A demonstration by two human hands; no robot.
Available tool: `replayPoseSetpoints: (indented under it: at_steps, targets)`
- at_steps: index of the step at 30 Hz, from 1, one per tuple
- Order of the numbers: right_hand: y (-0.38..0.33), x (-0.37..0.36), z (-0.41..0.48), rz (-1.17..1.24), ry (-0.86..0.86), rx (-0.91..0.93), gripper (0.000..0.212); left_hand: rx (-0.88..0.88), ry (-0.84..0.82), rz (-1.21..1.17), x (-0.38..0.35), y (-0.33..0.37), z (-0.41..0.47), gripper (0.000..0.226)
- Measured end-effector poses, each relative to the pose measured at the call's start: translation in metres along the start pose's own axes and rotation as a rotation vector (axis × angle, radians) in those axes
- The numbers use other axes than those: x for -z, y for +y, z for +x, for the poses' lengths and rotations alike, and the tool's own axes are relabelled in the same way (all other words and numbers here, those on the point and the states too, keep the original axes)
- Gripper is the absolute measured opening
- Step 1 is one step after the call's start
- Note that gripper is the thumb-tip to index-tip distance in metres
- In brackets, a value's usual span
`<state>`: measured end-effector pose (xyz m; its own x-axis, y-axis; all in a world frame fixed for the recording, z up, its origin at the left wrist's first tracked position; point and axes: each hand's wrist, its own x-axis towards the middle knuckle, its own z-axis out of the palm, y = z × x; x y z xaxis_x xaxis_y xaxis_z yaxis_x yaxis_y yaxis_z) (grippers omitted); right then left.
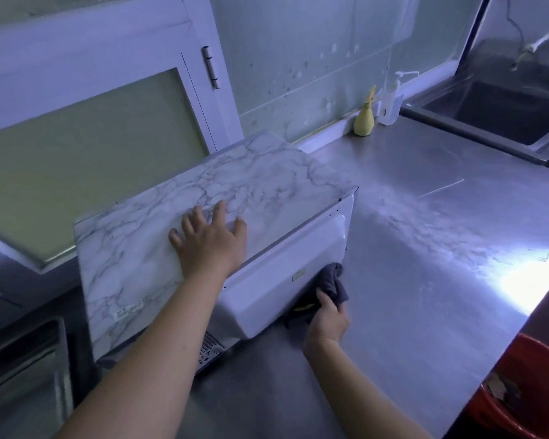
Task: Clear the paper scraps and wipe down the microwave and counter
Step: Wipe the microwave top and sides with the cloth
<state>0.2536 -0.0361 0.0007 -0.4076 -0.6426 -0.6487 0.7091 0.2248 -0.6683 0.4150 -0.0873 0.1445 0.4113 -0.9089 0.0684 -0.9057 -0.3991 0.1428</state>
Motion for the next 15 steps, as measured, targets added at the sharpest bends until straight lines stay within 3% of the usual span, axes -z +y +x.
replayPoseSetpoints:
  at_steps: [5,8,15]
  targets:
    - [-0.017,-0.007,0.027,0.069,0.054,-0.238,0.035,0.005,0.037,0.008,0.005,-0.001,0.003,0.06]
    - [-0.03,-0.008,0.041,0.079,0.031,-0.405,0.019,0.013,0.043,0.016,0.004,-0.005,-0.001,0.058]
    - [-0.067,-0.014,0.091,-0.082,-0.128,-0.426,0.028,0.047,0.052,-0.004,0.006,-0.002,0.005,0.052]
